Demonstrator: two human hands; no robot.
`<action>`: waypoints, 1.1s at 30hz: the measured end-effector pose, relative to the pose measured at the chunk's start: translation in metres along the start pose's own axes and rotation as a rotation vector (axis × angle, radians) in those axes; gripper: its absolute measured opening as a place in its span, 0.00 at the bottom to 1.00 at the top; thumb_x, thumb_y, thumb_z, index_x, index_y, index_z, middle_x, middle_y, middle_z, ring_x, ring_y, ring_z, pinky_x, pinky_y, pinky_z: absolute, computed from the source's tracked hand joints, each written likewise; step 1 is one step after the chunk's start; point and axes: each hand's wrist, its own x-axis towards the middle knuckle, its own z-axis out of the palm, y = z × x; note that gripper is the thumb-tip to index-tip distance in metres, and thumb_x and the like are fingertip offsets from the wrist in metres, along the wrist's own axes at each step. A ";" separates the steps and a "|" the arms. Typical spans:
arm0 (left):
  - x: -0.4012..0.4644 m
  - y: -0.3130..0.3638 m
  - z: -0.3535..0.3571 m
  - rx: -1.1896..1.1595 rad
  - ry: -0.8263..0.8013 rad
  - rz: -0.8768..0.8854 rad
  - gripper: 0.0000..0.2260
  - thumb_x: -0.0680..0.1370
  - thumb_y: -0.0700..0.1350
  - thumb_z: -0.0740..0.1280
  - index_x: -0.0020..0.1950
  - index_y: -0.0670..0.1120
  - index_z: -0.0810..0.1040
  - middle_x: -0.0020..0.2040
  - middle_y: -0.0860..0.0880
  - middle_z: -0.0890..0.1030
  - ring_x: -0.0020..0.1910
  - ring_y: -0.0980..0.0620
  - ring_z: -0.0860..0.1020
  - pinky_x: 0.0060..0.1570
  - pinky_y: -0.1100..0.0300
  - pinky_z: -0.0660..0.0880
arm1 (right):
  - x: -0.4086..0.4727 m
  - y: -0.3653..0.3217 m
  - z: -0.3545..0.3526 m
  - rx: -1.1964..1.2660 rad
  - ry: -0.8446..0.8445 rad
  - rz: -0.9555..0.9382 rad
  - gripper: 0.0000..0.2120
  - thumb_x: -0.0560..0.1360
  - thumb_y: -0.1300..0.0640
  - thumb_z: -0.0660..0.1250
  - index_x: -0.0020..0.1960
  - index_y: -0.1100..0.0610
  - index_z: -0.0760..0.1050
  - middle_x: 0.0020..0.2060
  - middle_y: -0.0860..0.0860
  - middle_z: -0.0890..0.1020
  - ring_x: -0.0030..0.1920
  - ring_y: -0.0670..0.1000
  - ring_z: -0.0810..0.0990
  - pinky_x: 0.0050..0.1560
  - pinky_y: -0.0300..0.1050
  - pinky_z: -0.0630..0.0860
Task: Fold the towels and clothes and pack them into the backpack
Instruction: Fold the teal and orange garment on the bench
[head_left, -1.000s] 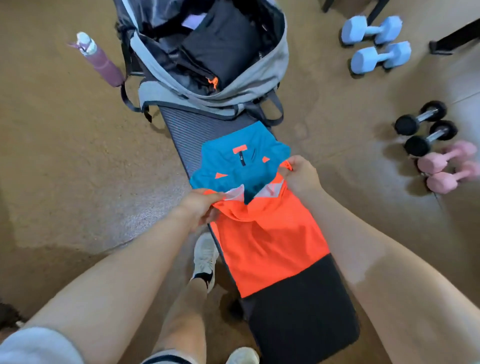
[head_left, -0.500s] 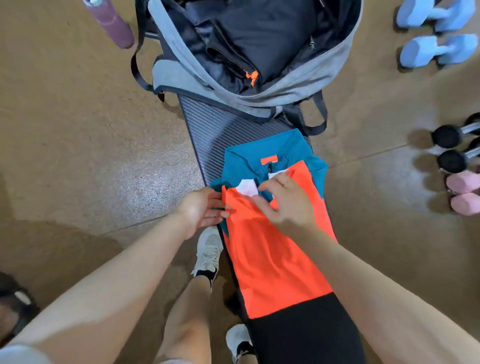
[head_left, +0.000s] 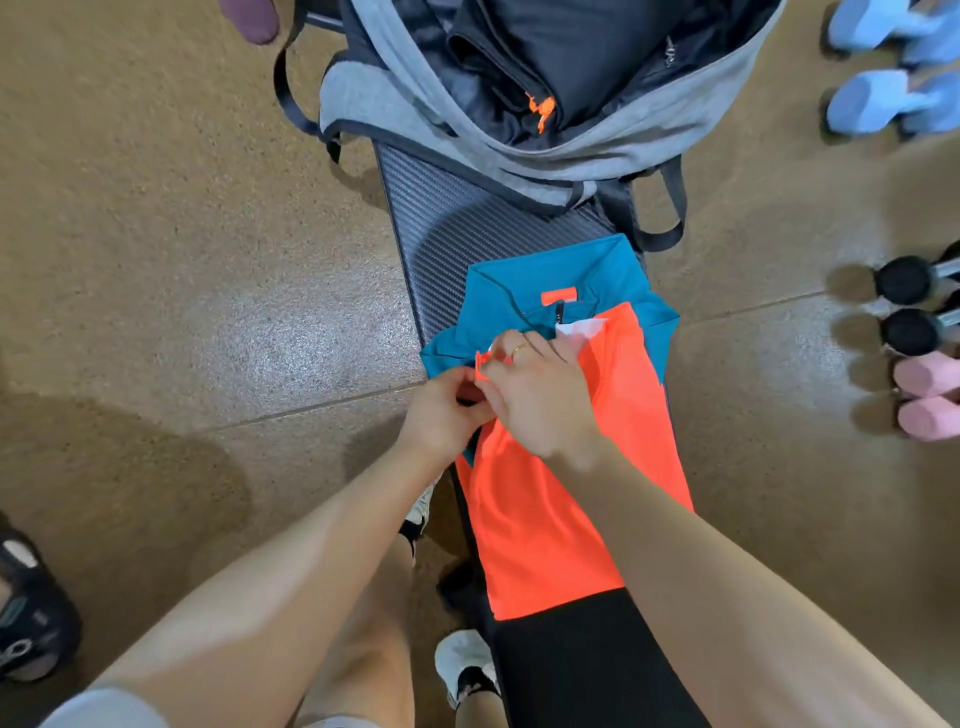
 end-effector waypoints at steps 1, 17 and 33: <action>0.000 0.001 0.001 0.050 0.036 0.016 0.04 0.72 0.41 0.71 0.42 0.45 0.76 0.38 0.46 0.80 0.38 0.51 0.76 0.37 0.60 0.68 | 0.005 0.001 -0.003 0.141 -0.063 0.032 0.12 0.71 0.52 0.61 0.35 0.55 0.79 0.35 0.52 0.79 0.38 0.54 0.78 0.40 0.48 0.73; 0.009 0.017 -0.020 0.358 0.154 0.003 0.27 0.70 0.53 0.72 0.66 0.53 0.67 0.54 0.46 0.78 0.52 0.44 0.77 0.50 0.52 0.74 | -0.020 0.096 -0.008 0.525 0.027 0.819 0.21 0.75 0.65 0.62 0.67 0.61 0.68 0.61 0.60 0.75 0.62 0.62 0.70 0.62 0.49 0.62; 0.041 0.035 -0.055 -0.381 0.088 -0.004 0.10 0.78 0.34 0.61 0.39 0.46 0.69 0.25 0.54 0.78 0.26 0.58 0.75 0.35 0.61 0.72 | 0.016 0.146 -0.040 1.166 0.196 0.942 0.11 0.78 0.61 0.61 0.38 0.53 0.68 0.32 0.49 0.69 0.31 0.43 0.68 0.34 0.37 0.67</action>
